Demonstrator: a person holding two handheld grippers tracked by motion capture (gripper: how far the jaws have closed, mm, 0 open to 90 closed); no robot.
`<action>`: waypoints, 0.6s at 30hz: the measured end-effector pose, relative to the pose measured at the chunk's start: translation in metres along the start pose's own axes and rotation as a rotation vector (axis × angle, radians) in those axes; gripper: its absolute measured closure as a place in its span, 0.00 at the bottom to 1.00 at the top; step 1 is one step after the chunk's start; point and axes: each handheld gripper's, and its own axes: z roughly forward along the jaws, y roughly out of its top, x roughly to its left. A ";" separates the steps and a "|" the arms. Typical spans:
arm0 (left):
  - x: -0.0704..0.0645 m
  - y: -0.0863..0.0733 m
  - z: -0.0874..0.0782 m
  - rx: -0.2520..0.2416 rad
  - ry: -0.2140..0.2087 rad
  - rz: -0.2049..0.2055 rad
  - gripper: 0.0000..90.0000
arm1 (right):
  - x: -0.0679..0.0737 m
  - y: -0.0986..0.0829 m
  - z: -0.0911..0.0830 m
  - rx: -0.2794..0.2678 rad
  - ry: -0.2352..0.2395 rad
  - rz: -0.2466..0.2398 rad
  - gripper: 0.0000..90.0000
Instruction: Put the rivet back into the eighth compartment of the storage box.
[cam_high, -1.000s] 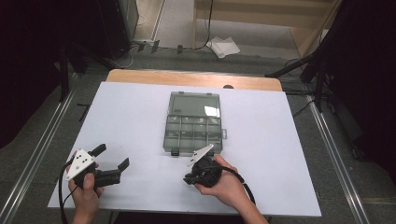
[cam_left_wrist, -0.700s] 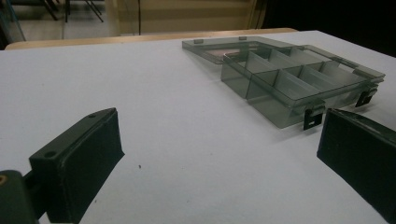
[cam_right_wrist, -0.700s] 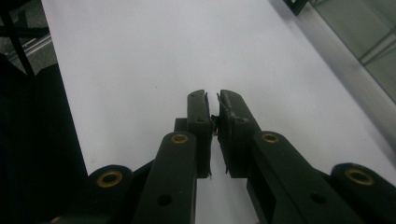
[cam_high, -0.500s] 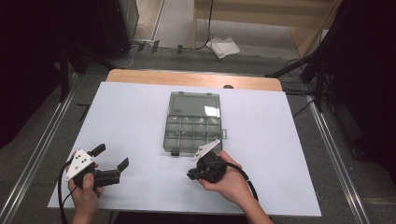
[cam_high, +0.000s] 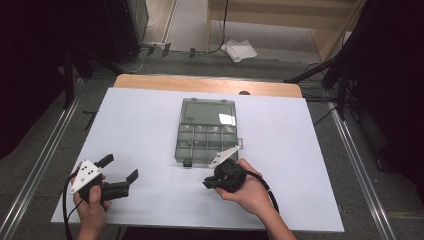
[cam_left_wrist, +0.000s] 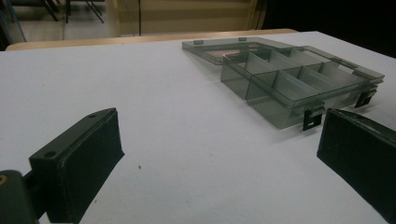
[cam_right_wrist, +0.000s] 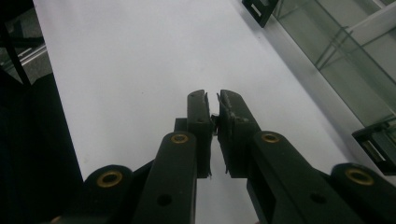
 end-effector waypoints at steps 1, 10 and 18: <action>0.000 0.000 0.000 0.000 0.001 -0.001 0.00 | 0.000 0.000 -0.001 0.001 0.001 0.003 0.94; 0.000 0.000 0.000 0.002 0.000 -0.002 0.00 | -0.006 0.002 -0.008 -0.007 -0.008 0.011 0.94; 0.001 0.000 0.001 0.002 0.000 0.001 0.00 | -0.013 0.003 -0.015 -0.021 -0.009 0.026 0.94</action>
